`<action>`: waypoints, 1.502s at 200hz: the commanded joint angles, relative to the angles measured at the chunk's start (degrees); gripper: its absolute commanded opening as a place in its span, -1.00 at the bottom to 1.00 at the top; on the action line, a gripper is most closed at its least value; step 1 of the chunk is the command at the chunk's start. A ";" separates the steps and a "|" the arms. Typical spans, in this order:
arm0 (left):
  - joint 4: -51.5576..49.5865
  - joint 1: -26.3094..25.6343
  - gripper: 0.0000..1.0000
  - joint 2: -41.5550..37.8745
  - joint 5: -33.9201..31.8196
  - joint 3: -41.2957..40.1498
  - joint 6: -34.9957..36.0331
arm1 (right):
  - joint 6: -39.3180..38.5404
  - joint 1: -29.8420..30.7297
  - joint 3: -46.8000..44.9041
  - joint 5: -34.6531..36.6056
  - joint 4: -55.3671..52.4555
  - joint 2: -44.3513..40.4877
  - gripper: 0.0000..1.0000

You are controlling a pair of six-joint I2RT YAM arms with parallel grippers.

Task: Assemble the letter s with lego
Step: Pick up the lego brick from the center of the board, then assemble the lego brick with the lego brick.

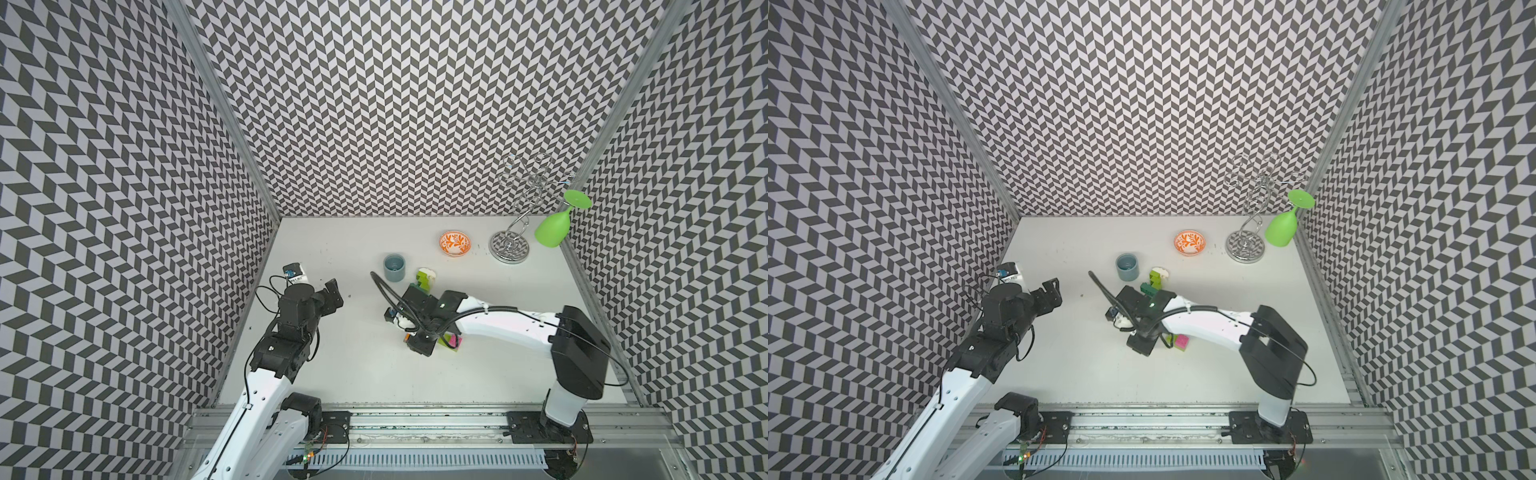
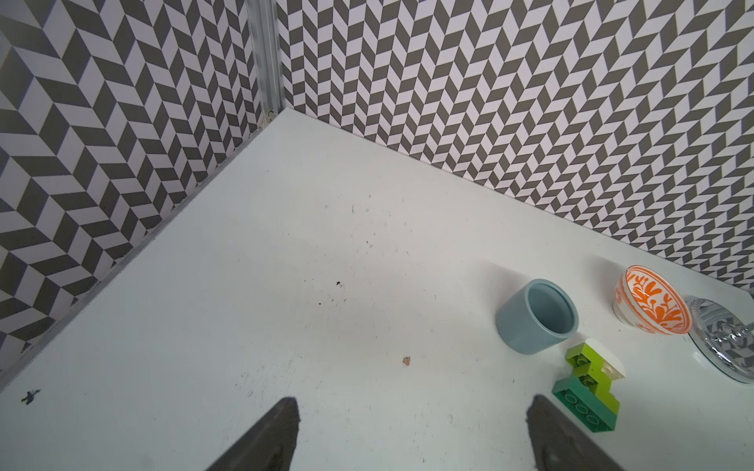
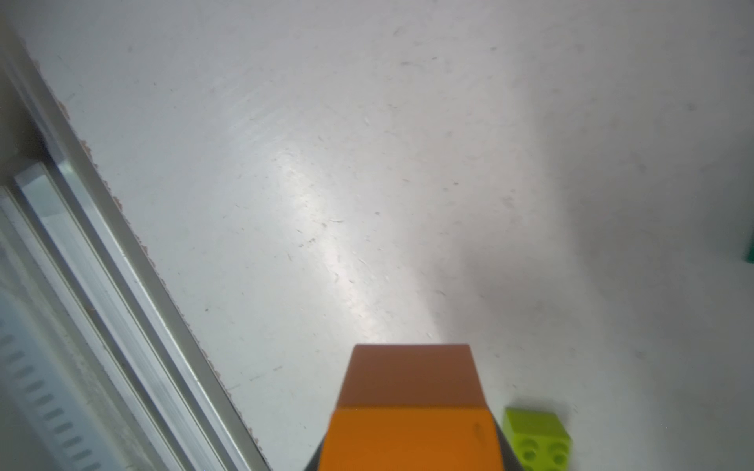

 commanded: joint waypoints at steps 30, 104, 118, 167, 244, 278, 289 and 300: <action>0.22 0.43 0.77 -0.53 -0.28 -0.02 1.04 | -7.98 -6.92 -4.50 5.37 2.69 -1.73 -1.00; 0.30 -0.15 0.77 -0.32 -0.11 -0.01 1.11 | -10.97 -12.13 -6.47 4.12 -0.16 -3.77 -1.00; 0.22 -0.26 0.77 -0.38 -0.37 -0.05 1.11 | -11.10 -12.15 -8.01 3.55 0.05 -5.50 -1.00; 0.30 -0.60 0.78 -0.33 -0.35 -0.01 1.11 | -11.68 -12.15 -11.19 2.19 -0.42 -9.83 -1.00; 0.22 -0.54 0.77 -0.41 -0.46 -0.09 1.05 | -11.26 -11.96 -12.51 0.02 -0.89 -10.53 -1.00; 0.17 -0.54 0.78 -0.52 -0.46 -0.02 1.03 | -10.37 -11.98 -13.32 -0.75 -0.48 -9.91 -1.00; 0.13 -0.54 0.77 -0.61 -0.45 -0.05 1.02 | -10.29 -11.98 -13.40 -1.40 -0.43 -9.51 -1.00; 0.13 -0.54 0.77 -0.61 -0.55 -0.09 1.02 | -10.06 -11.98 -13.48 -1.85 -0.34 -9.08 -1.00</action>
